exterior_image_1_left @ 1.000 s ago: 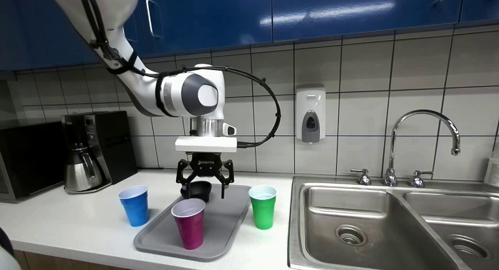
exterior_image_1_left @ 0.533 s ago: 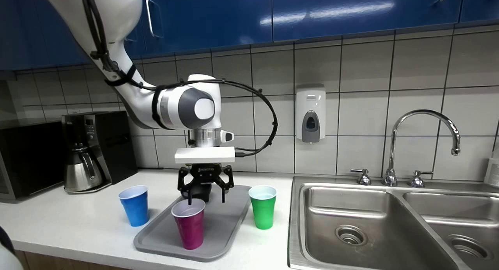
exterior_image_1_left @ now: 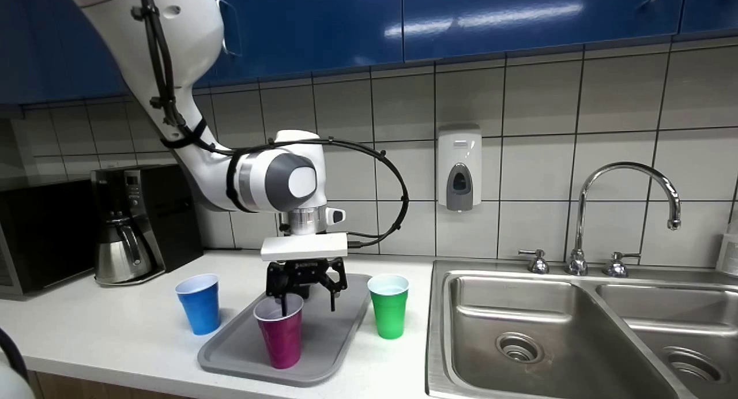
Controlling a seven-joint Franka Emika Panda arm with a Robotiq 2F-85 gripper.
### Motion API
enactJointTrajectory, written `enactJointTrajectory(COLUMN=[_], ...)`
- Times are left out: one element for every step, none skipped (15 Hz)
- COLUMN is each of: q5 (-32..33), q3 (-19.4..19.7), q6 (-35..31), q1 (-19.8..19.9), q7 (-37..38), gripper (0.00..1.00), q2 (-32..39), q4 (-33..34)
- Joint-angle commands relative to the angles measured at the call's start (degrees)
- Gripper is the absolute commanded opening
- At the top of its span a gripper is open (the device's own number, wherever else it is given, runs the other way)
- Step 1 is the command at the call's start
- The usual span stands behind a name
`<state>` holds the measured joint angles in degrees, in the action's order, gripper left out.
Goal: Take the cups off of the tray
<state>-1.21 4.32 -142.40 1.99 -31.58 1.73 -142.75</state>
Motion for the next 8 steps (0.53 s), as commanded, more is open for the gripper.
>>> enactJointTrajectory(q5=[1.35, 1.17, 0.96, 0.99, 1.07, 1.09, 1.07, 1.06], q3=[-1.00, -1.11, -1.22, -1.33, -1.42, -1.47, -1.50, -1.52], q6=[-0.52, -0.30, -0.11, -0.08, -0.03, 0.00, 0.04, 0.04], q1=[0.26, 0.23, 0.21, 0.21, 0.22, 0.23, 0.23, 0.22], q7=[1.07, 0.99, 1.00, 1.03, 1.08, 1.07, 1.08, 1.09], gripper=[0.74, 0.65, 0.58, 0.49, 0.42, 0.33, 0.27, 0.18], q2=[-0.82, -1.00, -1.03, -0.99, -0.96, -0.96, -0.99, -1.01], q4=[-0.58, -0.58, -0.51, -0.50, -0.53, -0.53, -0.55, -0.57])
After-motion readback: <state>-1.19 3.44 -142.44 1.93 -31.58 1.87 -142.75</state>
